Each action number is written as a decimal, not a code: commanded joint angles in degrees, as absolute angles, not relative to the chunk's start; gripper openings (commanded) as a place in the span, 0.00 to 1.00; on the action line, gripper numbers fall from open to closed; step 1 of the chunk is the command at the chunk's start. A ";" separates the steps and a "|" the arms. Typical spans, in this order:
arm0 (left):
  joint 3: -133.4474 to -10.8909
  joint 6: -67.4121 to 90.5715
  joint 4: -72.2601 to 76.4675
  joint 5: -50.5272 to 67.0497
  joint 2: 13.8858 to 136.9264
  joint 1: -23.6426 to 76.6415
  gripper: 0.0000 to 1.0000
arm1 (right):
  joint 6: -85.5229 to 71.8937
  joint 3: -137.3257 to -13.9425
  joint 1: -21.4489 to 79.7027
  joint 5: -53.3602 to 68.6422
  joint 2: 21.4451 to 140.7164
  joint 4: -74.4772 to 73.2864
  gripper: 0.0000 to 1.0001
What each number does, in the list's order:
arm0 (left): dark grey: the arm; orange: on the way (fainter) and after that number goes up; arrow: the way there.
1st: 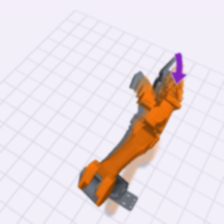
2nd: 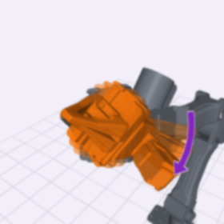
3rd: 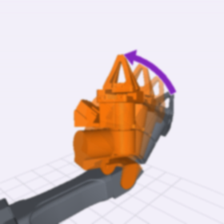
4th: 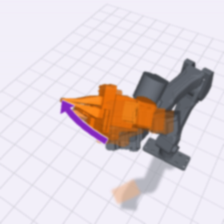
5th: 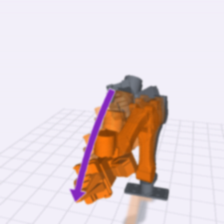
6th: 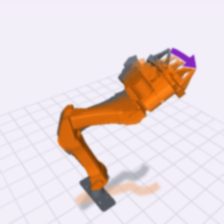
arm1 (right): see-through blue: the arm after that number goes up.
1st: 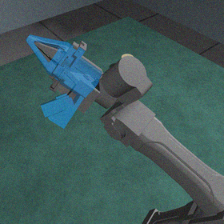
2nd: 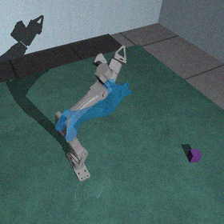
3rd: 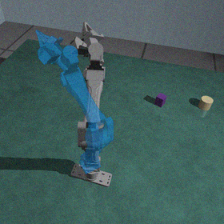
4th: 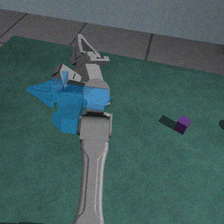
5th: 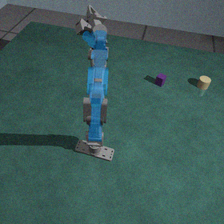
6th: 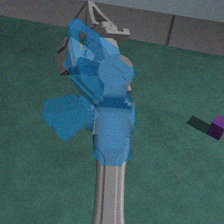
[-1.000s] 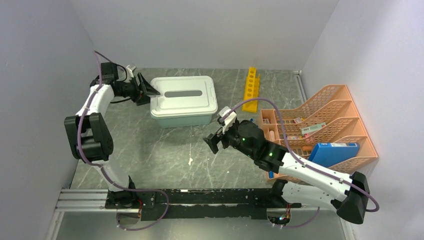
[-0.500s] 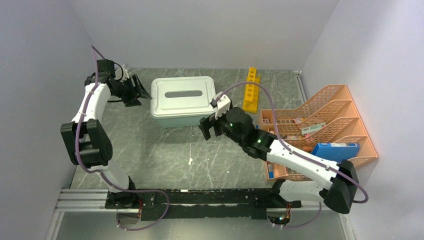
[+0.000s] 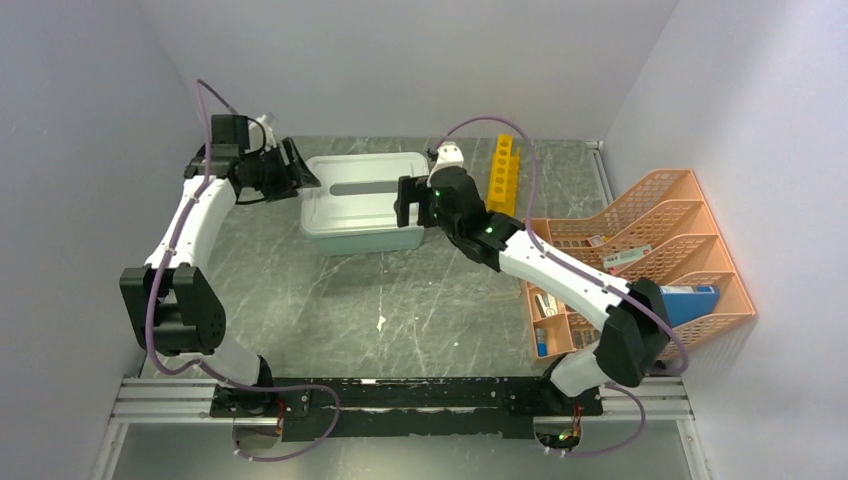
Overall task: Organize the chemistry lab equipment
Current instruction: Close the lid of the storage box.
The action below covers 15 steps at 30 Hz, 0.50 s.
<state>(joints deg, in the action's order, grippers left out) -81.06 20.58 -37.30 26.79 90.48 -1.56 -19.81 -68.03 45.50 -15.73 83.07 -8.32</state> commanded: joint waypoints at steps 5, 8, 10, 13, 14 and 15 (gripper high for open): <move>-81.83 20.63 -34.12 16.12 89.80 2.52 0.72 | -27.90 -74.43 38.34 -15.50 91.18 -9.02 0.93; -82.19 20.18 -34.72 12.79 88.71 2.76 0.79 | -27.91 -77.21 36.60 -14.42 94.48 -9.34 0.93; -81.77 19.69 -34.44 10.59 87.73 2.93 0.85 | -28.32 -78.96 35.65 -13.26 96.76 -9.55 0.92; -80.88 18.99 -34.06 9.25 87.03 2.90 0.89 | -28.18 -81.63 34.96 -11.10 99.97 -9.49 0.92; -80.64 18.70 -33.88 9.55 87.06 2.92 0.90 | -27.91 -82.46 34.92 -10.41 100.90 -9.41 0.91; -80.34 18.48 -33.67 10.26 87.24 2.90 0.91 | -27.66 -83.23 34.82 -9.76 101.74 -9.49 0.91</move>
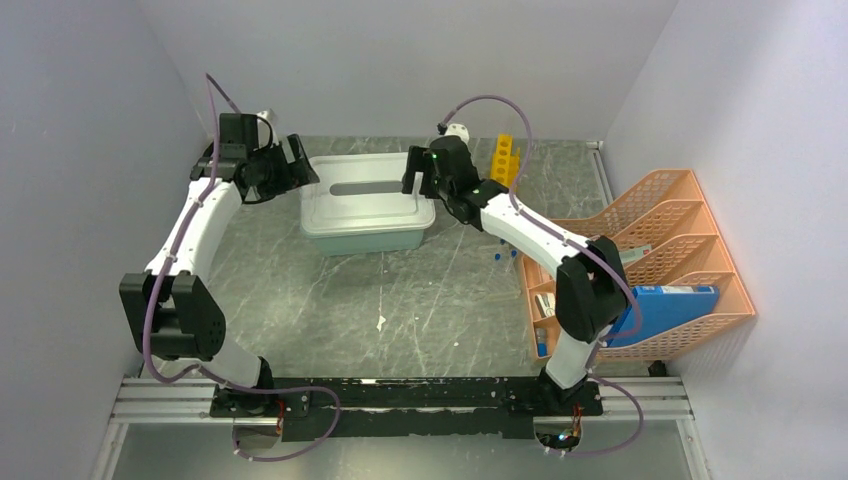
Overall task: Organize the chemistry lab equipment
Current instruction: Close the lid of the storage box.
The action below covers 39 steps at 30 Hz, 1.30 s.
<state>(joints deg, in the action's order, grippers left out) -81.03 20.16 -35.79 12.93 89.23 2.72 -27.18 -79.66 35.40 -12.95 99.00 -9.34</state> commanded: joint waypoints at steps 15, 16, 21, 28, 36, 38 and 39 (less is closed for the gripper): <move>-78.16 18.37 -32.75 13.89 89.47 2.99 0.93 | -27.76 -87.42 34.67 -7.86 107.00 -11.71 0.86; -77.94 18.45 -32.62 14.11 89.55 2.99 0.93 | -27.91 -87.45 34.71 -7.39 107.15 -11.69 0.86; -77.62 18.13 -32.78 14.72 90.21 2.99 0.93 | -28.56 -88.83 35.26 -3.72 108.97 -12.82 0.80; -75.89 18.49 -32.14 13.56 90.90 3.08 0.89 | -28.47 -87.79 36.94 -4.71 109.37 -12.78 0.77; -72.61 19.33 -31.22 13.38 92.11 3.08 0.79 | -28.27 -84.54 36.93 -6.71 109.32 -13.23 0.70; -71.72 19.40 -30.97 13.13 92.04 3.08 0.78 | -27.98 -83.78 36.95 -7.11 109.37 -13.49 0.69; -71.31 19.38 -30.91 12.98 92.02 3.09 0.78 | -27.89 -83.42 36.92 -7.14 109.42 -13.57 0.68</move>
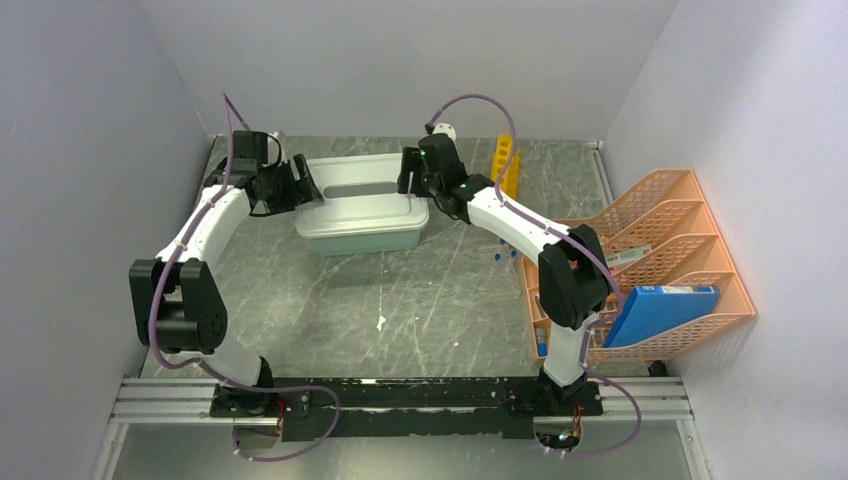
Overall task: Organize the chemistry lab equipment
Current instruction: Close the lid of the storage box.
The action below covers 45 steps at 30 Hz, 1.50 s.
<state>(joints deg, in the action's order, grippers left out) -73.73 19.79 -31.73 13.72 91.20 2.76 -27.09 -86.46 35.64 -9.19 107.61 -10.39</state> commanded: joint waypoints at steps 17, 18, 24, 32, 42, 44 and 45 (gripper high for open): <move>-70.51 19.68 -31.56 14.30 91.05 3.08 0.82 | -26.87 -81.16 36.97 -10.55 108.68 -15.18 0.54; -71.07 19.80 -31.89 14.36 90.86 3.08 0.83 | -26.73 -81.72 36.88 -10.71 108.44 -15.49 0.56; -75.95 19.47 -33.87 14.12 89.86 3.08 0.87 | -25.26 -85.34 36.84 -12.58 106.68 -16.84 0.70; -82.53 18.54 -37.27 10.51 88.00 3.08 0.89 | -24.02 -84.99 36.90 -15.74 100.27 -17.20 0.83; -86.22 14.26 -40.05 3.74 82.68 8.91 0.90 | -24.08 -76.39 36.87 -15.16 88.50 -18.39 1.00; -86.13 13.29 -39.81 3.52 81.06 11.14 0.97 | -24.12 -74.11 36.87 -14.59 85.22 -18.58 1.00; -85.66 12.76 -39.51 3.58 80.07 12.25 0.98 | -24.45 -73.16 36.84 -14.90 83.63 -19.08 1.00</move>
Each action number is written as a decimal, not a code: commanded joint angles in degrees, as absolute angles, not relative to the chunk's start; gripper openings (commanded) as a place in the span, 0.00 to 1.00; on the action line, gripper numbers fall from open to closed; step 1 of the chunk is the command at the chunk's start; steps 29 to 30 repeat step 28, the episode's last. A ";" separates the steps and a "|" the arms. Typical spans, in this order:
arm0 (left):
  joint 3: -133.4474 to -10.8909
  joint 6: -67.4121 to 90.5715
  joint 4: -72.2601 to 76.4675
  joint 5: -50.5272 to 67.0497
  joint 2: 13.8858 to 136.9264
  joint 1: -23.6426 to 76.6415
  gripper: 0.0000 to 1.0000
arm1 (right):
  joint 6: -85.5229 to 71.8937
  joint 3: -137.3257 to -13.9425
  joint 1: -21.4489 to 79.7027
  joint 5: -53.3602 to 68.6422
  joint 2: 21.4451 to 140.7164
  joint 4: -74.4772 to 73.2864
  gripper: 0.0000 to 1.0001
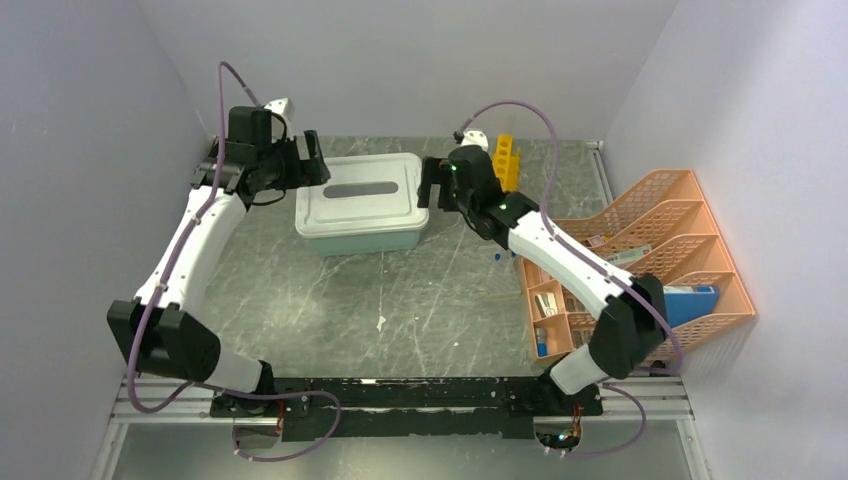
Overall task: Organize the chemistry lab equipment
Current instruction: Close the lid of the storage box, then reset both arms
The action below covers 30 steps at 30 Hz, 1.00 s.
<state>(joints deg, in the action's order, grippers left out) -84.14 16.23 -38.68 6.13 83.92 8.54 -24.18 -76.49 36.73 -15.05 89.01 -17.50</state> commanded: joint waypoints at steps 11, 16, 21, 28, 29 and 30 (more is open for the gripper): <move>-71.89 6.72 -33.30 12.64 65.27 20.39 0.98 | -25.54 -57.81 36.87 -21.40 60.64 -23.59 1.00; -63.39 5.33 -30.15 20.70 58.72 22.24 0.98 | -26.86 -50.46 36.87 -20.30 50.51 -23.17 1.00; -56.30 7.35 -27.33 27.14 53.59 22.80 0.98 | -30.50 -46.14 36.84 -18.60 46.06 -24.03 1.00; -51.36 10.74 -25.62 29.62 50.29 23.29 0.98 | -31.62 -42.60 36.84 -13.24 45.56 -23.14 1.00; -51.36 10.74 -25.62 29.62 50.29 23.29 0.98 | -31.62 -42.60 36.84 -13.24 45.56 -23.14 1.00; -51.36 10.74 -25.62 29.62 50.29 23.29 0.98 | -31.62 -42.60 36.84 -13.24 45.56 -23.14 1.00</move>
